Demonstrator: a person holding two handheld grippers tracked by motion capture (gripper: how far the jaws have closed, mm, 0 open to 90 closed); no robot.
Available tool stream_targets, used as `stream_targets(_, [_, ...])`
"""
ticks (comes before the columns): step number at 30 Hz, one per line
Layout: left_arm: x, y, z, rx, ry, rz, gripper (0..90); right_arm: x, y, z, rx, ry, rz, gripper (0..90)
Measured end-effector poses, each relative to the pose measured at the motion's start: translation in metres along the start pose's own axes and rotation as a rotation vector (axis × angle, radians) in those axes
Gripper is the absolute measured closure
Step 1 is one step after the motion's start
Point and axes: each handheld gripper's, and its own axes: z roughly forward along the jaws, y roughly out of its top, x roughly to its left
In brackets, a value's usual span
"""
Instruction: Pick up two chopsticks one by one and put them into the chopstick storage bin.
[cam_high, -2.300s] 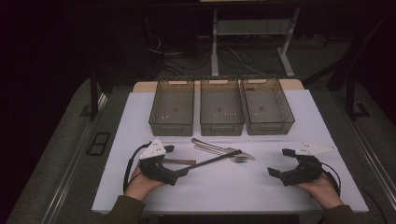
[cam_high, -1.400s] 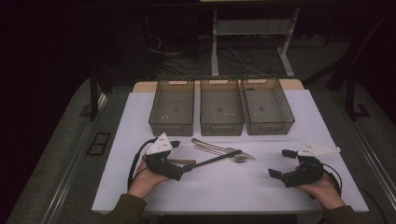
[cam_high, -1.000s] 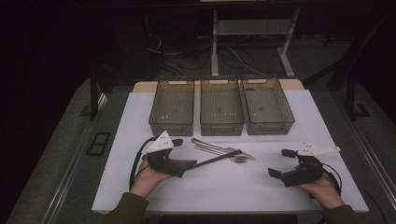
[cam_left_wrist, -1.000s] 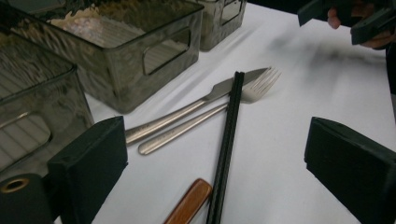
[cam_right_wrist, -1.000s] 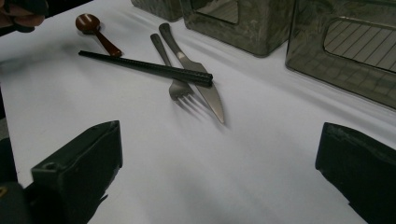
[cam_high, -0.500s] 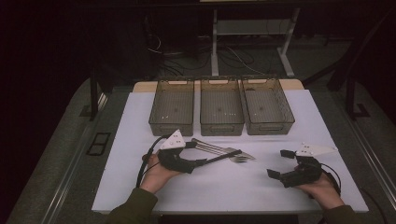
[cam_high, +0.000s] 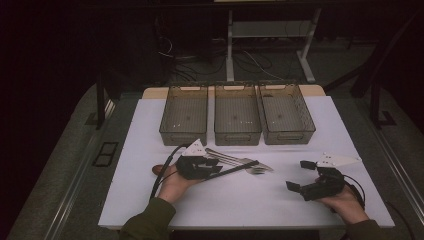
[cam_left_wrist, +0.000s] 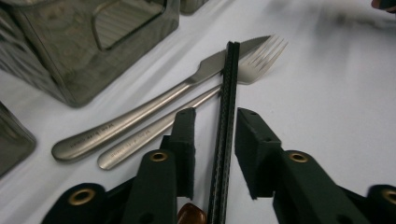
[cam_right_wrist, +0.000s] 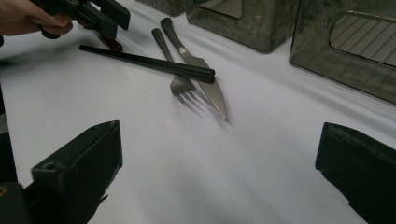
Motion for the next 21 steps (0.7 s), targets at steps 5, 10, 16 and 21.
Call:
stream_targets(5, [-0.0003,-0.002,0.0049,0.029,-0.018,-0.013,75.9,-0.0003,0.0002,-0.0005,-0.001,0.002,0.002,0.0])
stream_targets(10, [0.0018,-0.0035,0.0066,0.043,-0.019,-0.017,79.2,-0.0001,0.0003,-0.0008,-0.005,0.004,0.002,0.0])
stream_targets(16, [0.0015,-0.0045,0.0087,0.057,-0.029,-0.02,80.7,-0.0007,0.0003,-0.0009,-0.007,0.004,0.003,0.0])
stream_targets(21, [0.0014,-0.0056,0.0107,0.068,-0.033,-0.024,81.1,-0.0007,0.0003,-0.0009,-0.006,0.005,0.003,0.0])
